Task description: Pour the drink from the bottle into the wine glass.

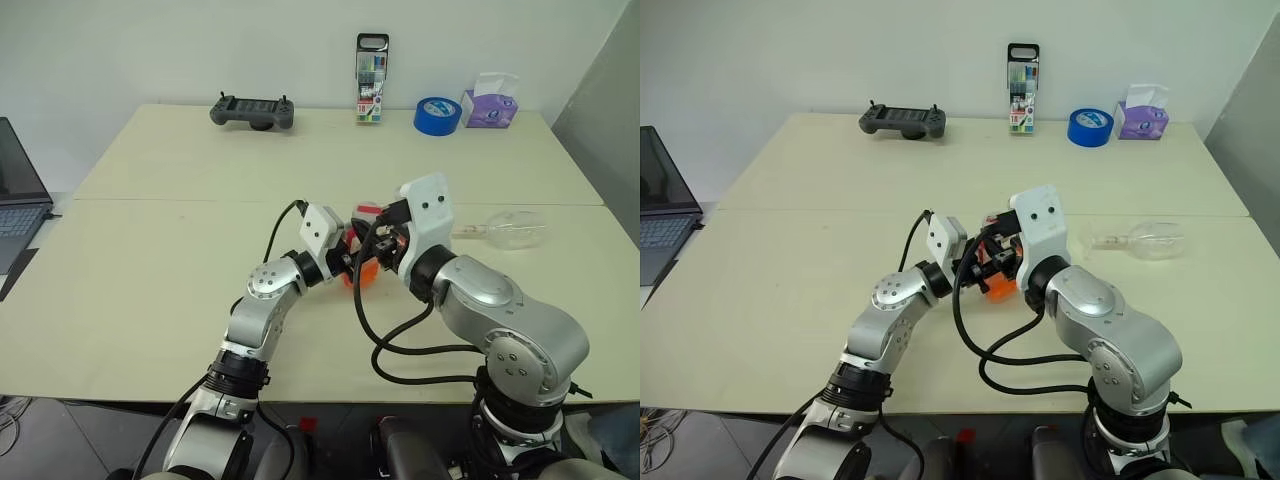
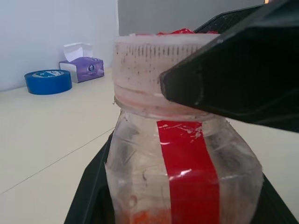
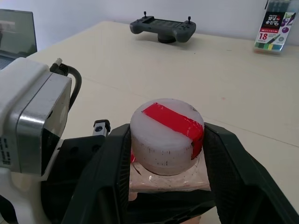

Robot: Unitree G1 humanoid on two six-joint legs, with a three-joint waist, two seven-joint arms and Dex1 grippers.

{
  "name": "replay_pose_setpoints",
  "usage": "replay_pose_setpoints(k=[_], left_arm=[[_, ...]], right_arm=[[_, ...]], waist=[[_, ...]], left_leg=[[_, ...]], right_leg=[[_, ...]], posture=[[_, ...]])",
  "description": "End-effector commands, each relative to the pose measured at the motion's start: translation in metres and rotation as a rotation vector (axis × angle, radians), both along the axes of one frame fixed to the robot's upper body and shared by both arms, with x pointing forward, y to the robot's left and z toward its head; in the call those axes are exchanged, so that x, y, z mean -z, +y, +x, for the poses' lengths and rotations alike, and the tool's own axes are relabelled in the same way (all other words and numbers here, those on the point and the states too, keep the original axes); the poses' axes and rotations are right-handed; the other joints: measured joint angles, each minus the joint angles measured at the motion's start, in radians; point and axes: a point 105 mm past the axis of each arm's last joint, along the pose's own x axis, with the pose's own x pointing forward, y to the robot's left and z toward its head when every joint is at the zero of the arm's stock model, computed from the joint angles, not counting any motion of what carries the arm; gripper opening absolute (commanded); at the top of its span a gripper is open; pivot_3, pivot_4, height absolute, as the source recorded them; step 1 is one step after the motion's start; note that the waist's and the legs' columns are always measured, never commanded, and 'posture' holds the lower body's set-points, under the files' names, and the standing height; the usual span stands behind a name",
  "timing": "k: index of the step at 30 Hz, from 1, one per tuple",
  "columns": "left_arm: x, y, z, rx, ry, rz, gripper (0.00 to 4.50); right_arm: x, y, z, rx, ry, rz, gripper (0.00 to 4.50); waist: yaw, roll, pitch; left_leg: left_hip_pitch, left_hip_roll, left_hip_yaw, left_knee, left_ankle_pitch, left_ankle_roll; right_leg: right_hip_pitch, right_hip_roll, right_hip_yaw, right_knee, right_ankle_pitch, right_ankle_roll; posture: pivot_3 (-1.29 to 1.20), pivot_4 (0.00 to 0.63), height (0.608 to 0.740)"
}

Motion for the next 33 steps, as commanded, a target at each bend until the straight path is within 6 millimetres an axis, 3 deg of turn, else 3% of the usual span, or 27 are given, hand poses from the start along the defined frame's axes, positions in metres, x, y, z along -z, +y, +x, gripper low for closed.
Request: replay_pose_setpoints(k=[1, 5, 9, 10, 11, 12, 13, 17, 22, 29, 33], left_arm=[[-0.013, -0.002, -0.004, 0.013, -0.063, -0.016, 1.76], [-0.014, -0.003, -0.004, 0.012, -0.066, -0.016, 1.76], [-0.016, -0.007, -0.004, 0.016, -0.068, -0.018, 1.73], [-0.016, -0.008, -0.005, 0.023, -0.069, -0.018, 1.73], [-0.017, -0.01, -0.006, 0.031, -0.071, -0.017, 1.73], [-0.017, -0.011, -0.007, 0.037, -0.072, -0.017, 1.72], [-0.017, -0.012, -0.008, 0.042, -0.074, -0.016, 1.71], [-0.02, -0.012, -0.008, 0.04, -0.082, -0.019, 1.69], [-0.021, -0.013, -0.008, 0.027, -0.086, -0.03, 1.69], [-0.021, -0.014, -0.01, 0.028, -0.086, -0.037, 1.69], [-0.02, -0.014, -0.011, 0.035, -0.082, -0.036, 1.69]], right_arm=[[-0.015, 0.0, -0.002, 0.0, -0.063, 0.02, 1.86], [-0.024, -0.006, 0.004, -0.019, -0.096, 0.017, 1.86], [-0.042, -0.005, 0.012, -0.184, -0.136, -0.004, 1.86], [-0.043, 0.003, 0.003, -0.36, -0.116, -0.003, 1.86], [-0.051, 0.013, -0.021, -0.649, -0.099, 0.041, 1.86], [-0.058, 0.015, -0.04, -0.855, -0.097, 0.075, 1.86], [-0.062, 0.012, -0.048, -0.97, -0.107, 0.041, 1.86], [-0.067, 0.01, -0.015, -0.976, -0.149, -0.119, 1.86], [-0.054, 0.021, -0.013, -1.138, -0.154, -0.22, 1.86], [-0.054, 0.027, -0.008, -1.158, -0.173, -0.256, 1.86], [-0.061, 0.027, -0.009, -1.137, -0.161, -0.205, 3.28]], waist=[[0.0, 0.0, 0.0], [0.0, 0.0, 0.0], [-0.001, 0.0, 0.0], [-0.001, 0.0, 0.0], [-0.001, 0.0, 0.0], [0.002, 0.0, 0.0], [0.004, 0.0, 0.001], [-0.007, 0.0, 0.001], [-0.009, 0.0, 0.001], [0.002, 0.001, 0.001], [0.003, 0.001, 0.001]], left_leg=[[0.0, 0.0, 0.0, 0.0, 0.0, 0.0], [0.0, 0.0, 0.0, 0.0, 0.0, 0.0], [0.0, 0.0, 0.001, 0.0, 0.0, 0.0], [0.0, 0.0, 0.001, 0.0, 0.0, 0.0], [0.0, 0.0, 0.001, 0.0, 0.0, 0.0], [0.0, 0.0, 0.001, 0.0, 0.0, 0.001], [-0.001, -0.001, 0.003, 0.001, 0.0, 0.001], [0.0, -0.001, 0.004, 0.0, -0.001, 0.003], [0.001, 0.002, 0.004, -0.001, -0.002, 0.004], [0.0, 0.0, 0.002, 0.0, -0.002, 0.004], [0.0, -0.001, 0.002, 0.001, -0.002, 0.003]], right_leg=[[0.0, 0.0, 0.0, 0.0, 0.0, 0.0], [0.0, 0.0, 0.0, 0.0, 0.0, 0.0], [0.0, 0.001, 0.0, -0.001, 0.0, 0.0], [0.0, 0.001, 0.0, -0.001, 0.0, 0.0], [0.0, 0.001, 0.0, -0.001, 0.0, 0.0], [0.0, 0.001, 0.0, -0.001, 0.0, 0.0], [0.001, 0.001, -0.001, -0.002, 0.0, 0.0], [0.001, 0.0, 0.001, -0.002, 0.0, 0.0], [0.0, 0.004, -0.001, 0.0, 0.0, 0.0], [0.0, -0.001, 0.001, -0.001, 0.0, 0.0], [0.0, -0.006, 0.001, -0.002, 0.0, 0.0]], posture=[[0.0, 0.15, 0.74], [0.0, 0.15, 0.74], [0.0, 0.15, 0.74], [0.0, 0.15, 0.74], [0.0, 0.15, 0.74], [0.0, 0.15, 0.74], [0.0, 0.15, 0.74], [0.0, 0.15, 0.74], [0.0, 0.15, 0.74], [0.0, 0.15, 0.74], [0.0, 0.15, 0.74]])
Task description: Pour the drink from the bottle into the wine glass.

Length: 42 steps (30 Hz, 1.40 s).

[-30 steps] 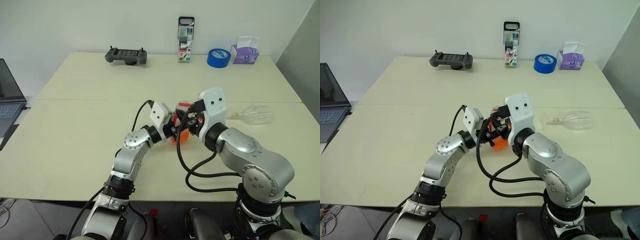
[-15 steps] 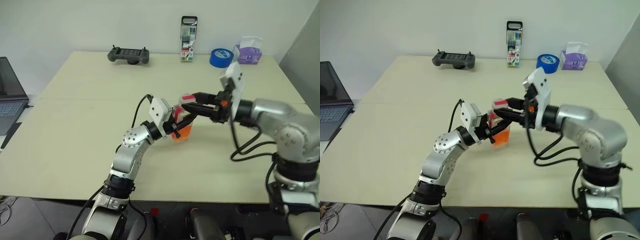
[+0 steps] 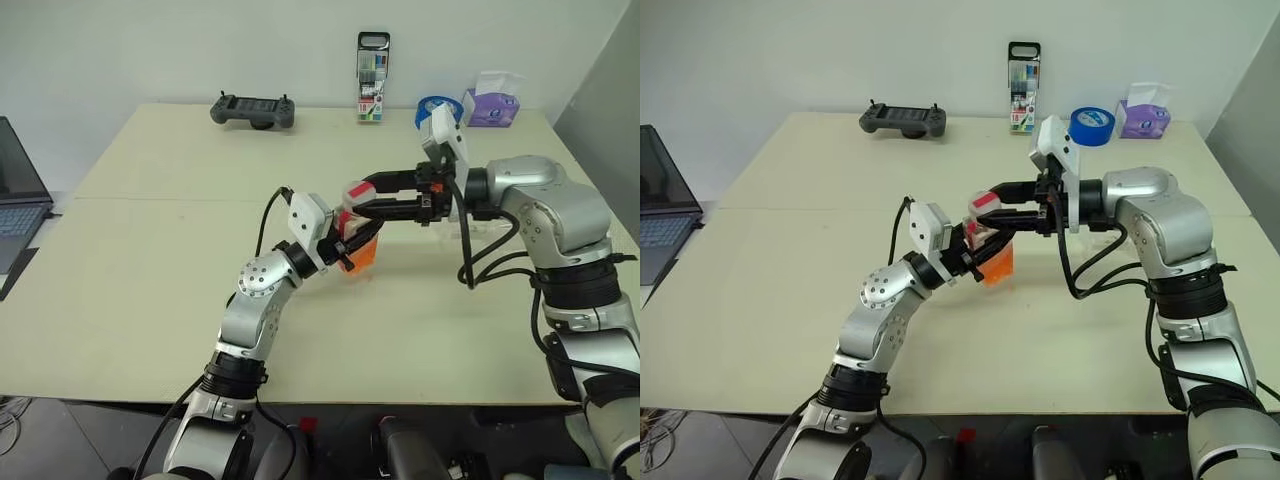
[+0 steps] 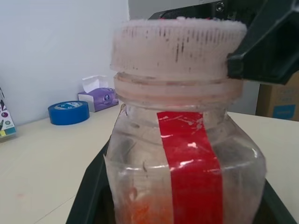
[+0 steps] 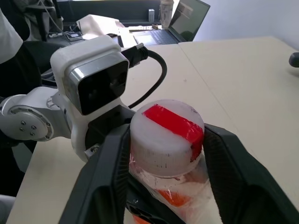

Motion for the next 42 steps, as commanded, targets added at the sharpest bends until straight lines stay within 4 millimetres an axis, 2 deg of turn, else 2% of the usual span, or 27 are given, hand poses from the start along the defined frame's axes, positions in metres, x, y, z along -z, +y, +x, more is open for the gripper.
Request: replay_pose_setpoints(k=[1, 3, 8, 11, 17, 22, 27, 37, 40, 42], left_arm=[[0.004, -0.017, -0.005, 0.055, 0.015, 0.03, 1.69], [0.005, -0.019, -0.006, 0.068, 0.018, 0.032, 1.68], [0.006, -0.021, -0.007, 0.096, 0.023, 0.036, 1.68], [0.007, -0.022, -0.008, 0.11, 0.025, 0.04, 1.68], [0.01, -0.024, -0.009, 0.136, 0.035, 0.049, 1.67], [0.009, -0.027, -0.007, 0.151, 0.035, 0.047, 1.67], [0.009, -0.029, -0.005, 0.156, 0.034, 0.045, 1.67], [0.011, -0.028, -0.005, 0.156, 0.035, 0.042, 1.67], [0.011, -0.028, -0.004, 0.155, 0.034, 0.044, 1.67], [0.011, -0.028, -0.004, 0.155, 0.032, 0.044, 1.67]], right_arm=[[-0.025, 0.029, -0.037, -0.2, -0.102, 0.04, 3.59], [-0.026, 0.027, -0.032, -0.114, -0.154, 0.058, 4.34], [-0.015, 0.015, -0.018, 0.173, -0.233, 0.063, 4.35], [-0.005, 0.004, -0.023, 0.319, -0.252, 0.074, 4.35], [-0.001, -0.012, -0.033, 0.582, -0.253, 0.155, 4.35], [0.0, -0.014, -0.033, 0.772, -0.224, 0.22, 4.35], [0.008, -0.012, -0.032, 0.879, -0.189, 0.201, 4.35], [0.022, -0.023, -0.034, 1.093, -0.082, 0.187, 4.35], [0.02, -0.027, -0.033, 1.117, -0.055, 0.245, 3.76], [0.017, -0.031, -0.031, 1.135, -0.065, 0.257, 3.08]], waist=[[0.0, 0.0, 0.0], [0.001, 0.0, 0.0], [0.001, 0.0, 0.0], [0.002, 0.0, 0.0], [0.001, 0.0, 0.0], [-0.001, 0.0, 0.0], [0.0, 0.0, 0.0], [-0.001, 0.0, 0.0], [-0.001, 0.0, 0.0], [-0.002, 0.0, 0.0]], left_leg=[[0.0, 0.0, 0.0, 0.0, 0.0, 0.0], [0.0, 0.0, -0.001, 0.0, 0.0, 0.0], [0.0, 0.0, -0.002, 0.0, 0.0, 0.0], [-0.001, 0.0, -0.002, 0.0, 0.0, 0.0], [-0.002, 0.0, -0.002, 0.0, 0.0, -0.001], [-0.001, 0.0, -0.002, 0.0, 0.001, -0.002], [-0.001, 0.0, -0.002, 0.0, 0.002, -0.003], [-0.001, 0.0, -0.002, 0.0, 0.002, -0.003], [-0.001, 0.0, -0.002, 0.0, 0.002, -0.003], [-0.001, 0.0, -0.002, 0.0, 0.002, -0.003]], right_leg=[[0.0, 0.0, 0.0, 0.0, 0.0, 0.0], [0.0, 0.0, -0.001, 0.0, 0.0, 0.0], [-0.001, 0.0, -0.001, 0.001, 0.0, 0.0], [-0.001, 0.0, -0.001, 0.001, 0.0, 0.0], [-0.002, 0.0, -0.001, 0.001, 0.0, 0.0], [-0.002, 0.001, -0.001, 0.003, 0.0, 0.0], [-0.002, 0.001, 0.0, 0.003, 0.0, 0.0], [-0.002, 0.001, -0.001, 0.003, 0.0, 0.0], [-0.002, 0.001, -0.001, 0.003, 0.0, 0.0], [-0.002, 0.001, -0.001, 0.003, 0.0, 0.0]], posture=[[0.0, 0.15, 0.74], [0.0, 0.15, 0.74], [0.0, 0.15, 0.74], [0.0, 0.15, 0.74], [0.0, 0.15, 0.74], [0.0, 0.15, 0.74], [0.0, 0.15, 0.74], [0.0, 0.15, 0.74], [0.0, 0.15, 0.74], [0.0, 0.15, 0.74]])
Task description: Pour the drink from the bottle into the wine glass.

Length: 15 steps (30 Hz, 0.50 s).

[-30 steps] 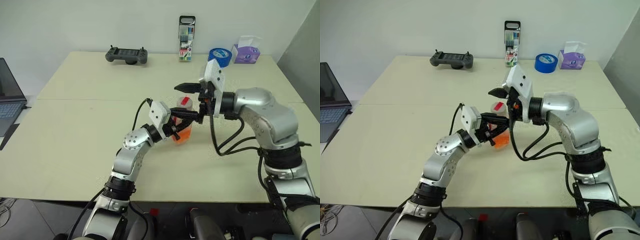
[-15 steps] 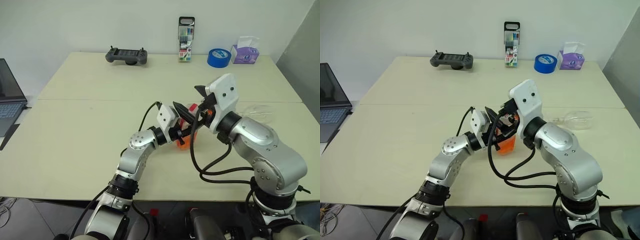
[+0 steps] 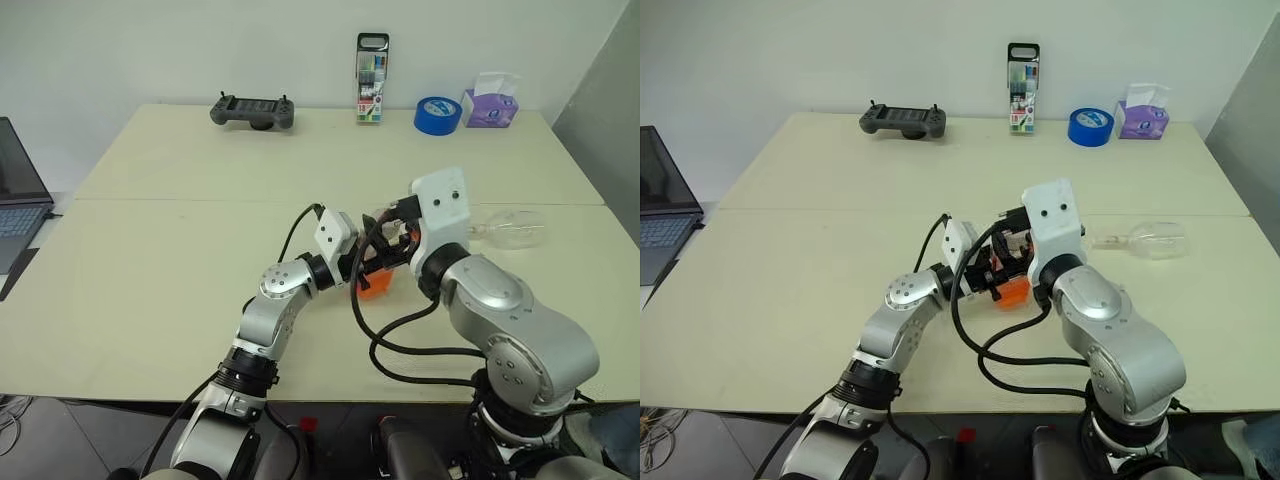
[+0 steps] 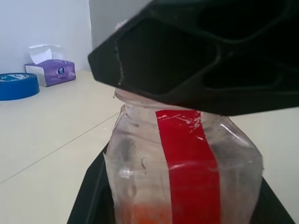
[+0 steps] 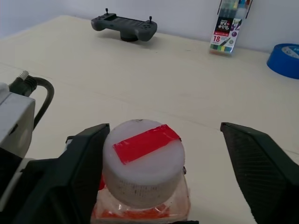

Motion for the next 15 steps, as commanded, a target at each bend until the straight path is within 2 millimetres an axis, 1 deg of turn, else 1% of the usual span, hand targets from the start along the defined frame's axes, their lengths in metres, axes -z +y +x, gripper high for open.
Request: replay_pose_setpoints(k=[1, 3, 4, 7, 9, 10, 12, 13, 14, 15], left_arm=[[-0.017, -0.003, -0.003, 0.023, -0.071, -0.022, 1.67], [-0.018, -0.003, -0.002, 0.021, -0.072, -0.019, 1.67], [-0.018, -0.003, -0.001, 0.02, -0.074, -0.019, 1.67], [-0.018, -0.004, -0.001, 0.015, -0.076, -0.016, 1.67], [-0.018, -0.004, -0.001, 0.014, -0.077, -0.016, 1.67], [-0.018, -0.004, -0.001, 0.014, -0.076, -0.017, 1.67], [-0.019, -0.005, -0.001, 0.016, -0.075, -0.019, 1.67], [-0.019, -0.006, -0.001, 0.018, -0.074, -0.02, 1.66], [-0.018, -0.007, -0.002, 0.024, -0.07, -0.022, 1.66], [-0.017, -0.01, -0.004, 0.033, -0.067, -0.023, 1.66]], right_arm=[[-0.019, -0.018, 0.001, 0.082, -0.087, 0.034, 2.73], [-0.019, -0.021, 0.003, 0.091, -0.087, 0.029, 2.04], [-0.018, -0.026, 0.005, 0.1, -0.085, 0.019, 1.87], [-0.02, -0.041, 0.009, 0.108, -0.1, -0.024, 1.87], [-0.025, -0.048, 0.013, 0.076, -0.121, -0.059, 1.87], [-0.025, -0.047, 0.015, 0.009, -0.121, -0.082, 1.87], [-0.024, -0.031, 0.009, -0.247, -0.115, -0.114, 1.87], [-0.022, -0.022, 0.0, -0.4, -0.098, -0.121, 1.87], [-0.02, -0.009, -0.017, -0.62, -0.075, -0.142, 1.87], [-0.019, -0.002, -0.035, -0.805, -0.06, -0.159, 1.87]], waist=[[-0.001, 0.0, 0.0], [-0.001, 0.0, 0.0], [-0.001, 0.0, 0.0], [-0.001, 0.0, 0.0], [-0.002, 0.0, 0.0], [-0.002, 0.0, 0.0], [-0.001, 0.0, 0.0], [-0.001, 0.0, 0.0], [-0.001, 0.0, 0.0], [-0.001, 0.0, 0.0]], left_leg=[[0.0, 0.0, 0.0, 0.0, 0.0, 0.0], [0.0, 0.0, 0.0, 0.0, 0.0, 0.0], [0.0, 0.0, 0.0, 0.0, 0.0, 0.0], [0.0, 0.0, 0.0, 0.0, 0.0, 0.0], [0.0, 0.0, 0.001, 0.0, 0.0, 0.0], [0.0, 0.0, 0.001, 0.0, 0.0, 0.0], [0.0, -0.001, 0.001, 0.0, 0.0, 0.0], [0.0, -0.001, 0.001, 0.0, 0.0, 0.001], [0.0, -0.001, 0.002, 0.0, 0.0, 0.001], [0.0, -0.001, 0.003, 0.0, 0.0, 0.001]], right_leg=[[0.0, 0.0, 0.0, 0.0, 0.0, 0.0], [0.0, 0.0, 0.0, 0.0, 0.0, 0.0], [0.0, 0.0, 0.0, 0.0, 0.0, 0.0], [0.0, 0.001, 0.0, 0.0, 0.0, 0.0], [0.0, 0.003, 0.0, -0.001, 0.0, 0.0], [0.0, 0.004, 0.0, -0.001, 0.0, 0.0], [0.001, 0.004, 0.0, -0.001, 0.0, 0.0], [0.001, 0.004, 0.0, -0.002, 0.0, 0.0], [0.002, 0.004, 0.0, -0.002, 0.0, 0.0], [0.002, 0.004, -0.001, -0.003, 0.0, 0.0]], posture=[[0.0, 0.15, 0.74], [0.0, 0.15, 0.74], [0.0, 0.15, 0.74], [0.0, 0.15, 0.74], [0.0, 0.15, 0.74], [0.0, 0.15, 0.74], [0.0, 0.15, 0.74], [0.0, 0.15, 0.74], [0.0, 0.15, 0.74], [0.0, 0.15, 0.74]])
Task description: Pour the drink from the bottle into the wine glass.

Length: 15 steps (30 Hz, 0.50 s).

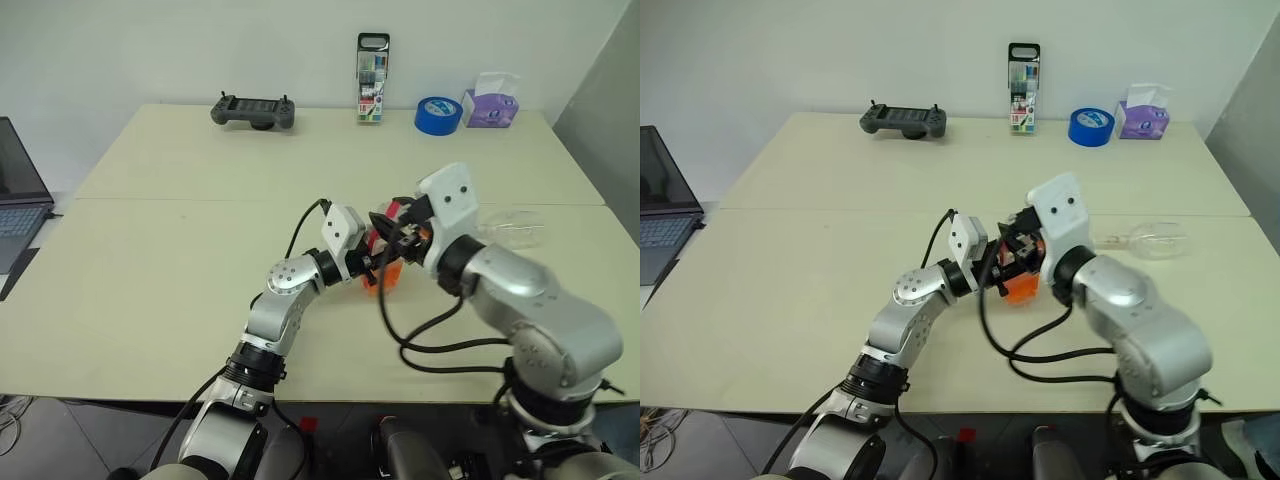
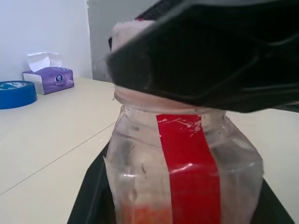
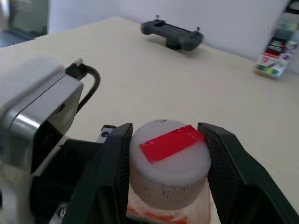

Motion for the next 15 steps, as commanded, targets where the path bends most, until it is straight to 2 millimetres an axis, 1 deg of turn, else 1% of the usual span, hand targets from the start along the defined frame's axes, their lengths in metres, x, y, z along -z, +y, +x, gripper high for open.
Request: replay_pose_setpoints(k=[1, 3, 4, 8, 11, 15], left_arm=[[-0.009, -0.005, -0.007, 0.027, -0.046, -0.016, 1.65], [-0.01, -0.01, -0.012, 0.049, -0.048, -0.019, 1.65], [-0.01, -0.011, -0.012, 0.052, -0.048, -0.021, 1.65], [-0.012, -0.011, -0.011, 0.039, -0.052, -0.027, 1.65], [-0.013, -0.01, -0.01, 0.031, -0.052, -0.031, 1.65], [-0.014, -0.008, -0.008, 0.024, -0.053, -0.029, 1.64]], right_arm=[[-0.02, 0.014, -0.032, -0.464, -0.019, -0.022, 1.87], [-0.03, 0.011, -0.01, -0.453, -0.053, -0.027, 1.87], [-0.029, 0.011, -0.005, -0.459, -0.055, -0.052, 1.87], [-0.021, 0.01, -0.002, -0.505, -0.053, -0.132, 1.87], [-0.022, 0.009, -0.002, -0.508, -0.061, -0.131, 1.87], [-0.025, 0.006, 0.0, -0.478, -0.058, -0.099, 3.3]], waist=[[0.001, 0.0, 0.0], [-0.006, 0.0, 0.0], [-0.011, 0.0, 0.0], [-0.003, 0.0, 0.0], [0.0, 0.0, 0.0], [0.001, 0.0, 0.0]], left_leg=[[0.0, 0.0, 0.001, 0.0, 0.0, 0.0], [0.001, 0.0, 0.002, 0.0, 0.0, 0.001], [0.002, 0.001, 0.003, 0.0, 0.0, 0.001], [0.003, 0.003, 0.002, -0.001, 0.0, 0.001], [0.002, 0.004, 0.0, -0.001, 0.0, 0.001], [0.001, 0.002, 0.0, 0.0, 0.0, 0.001]], right_leg=[[0.0, 0.0, 0.0, 0.0, 0.0, 0.0], [0.0, 0.0, 0.001, 0.0, 0.0, 0.0], [0.0, 0.001, 0.003, 0.0, 0.0, 0.0], [0.0, 0.005, 0.001, 0.001, 0.0, 0.0], [0.0, 0.005, 0.001, 0.002, 0.0, 0.0], [0.0, 0.001, 0.002, 0.001, 0.0, 0.0]], posture=[[0.0, 0.15, 0.74], [0.0, 0.15, 0.74], [0.0, 0.15, 0.74], [0.0, 0.15, 0.74], [0.0, 0.15, 0.74], [0.0, 0.15, 0.74]])
